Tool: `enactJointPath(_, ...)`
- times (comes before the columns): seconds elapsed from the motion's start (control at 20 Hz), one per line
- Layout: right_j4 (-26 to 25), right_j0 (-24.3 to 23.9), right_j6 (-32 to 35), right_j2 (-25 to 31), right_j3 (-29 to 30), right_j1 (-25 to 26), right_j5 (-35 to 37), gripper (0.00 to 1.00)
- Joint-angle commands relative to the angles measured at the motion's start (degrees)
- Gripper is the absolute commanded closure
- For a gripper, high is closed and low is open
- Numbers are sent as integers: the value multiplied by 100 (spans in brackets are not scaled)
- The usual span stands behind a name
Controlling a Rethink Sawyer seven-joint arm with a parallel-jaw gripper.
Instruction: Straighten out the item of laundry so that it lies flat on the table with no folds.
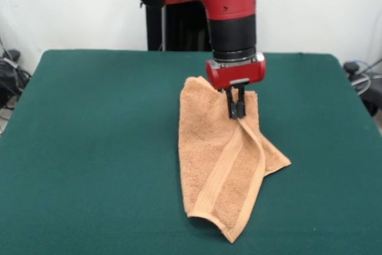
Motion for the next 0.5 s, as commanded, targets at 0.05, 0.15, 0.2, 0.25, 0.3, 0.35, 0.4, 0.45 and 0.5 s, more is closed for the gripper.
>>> enactJointPath(0.05,-454,-330,-909,723,248,2,877,100)
enactJointPath(0.15,-492,-436,-952,819,256,9,945,100)
enactJointPath(0.2,-508,-491,-979,865,262,11,981,100)
enactJointPath(0.25,-534,-545,-1002,904,273,11,1003,100)
enactJointPath(0.3,-548,-599,-1037,947,281,8,1039,100)
enactJointPath(0.35,-560,-651,-1081,994,286,8,1078,100)
enactJointPath(0.4,-573,-703,-1125,1040,291,9,1117,100)
enactJointPath(0.45,-593,-745,-1156,1078,291,10,1150,100)
enactJointPath(0.5,-611,-806,-1196,1129,295,20,1182,100)
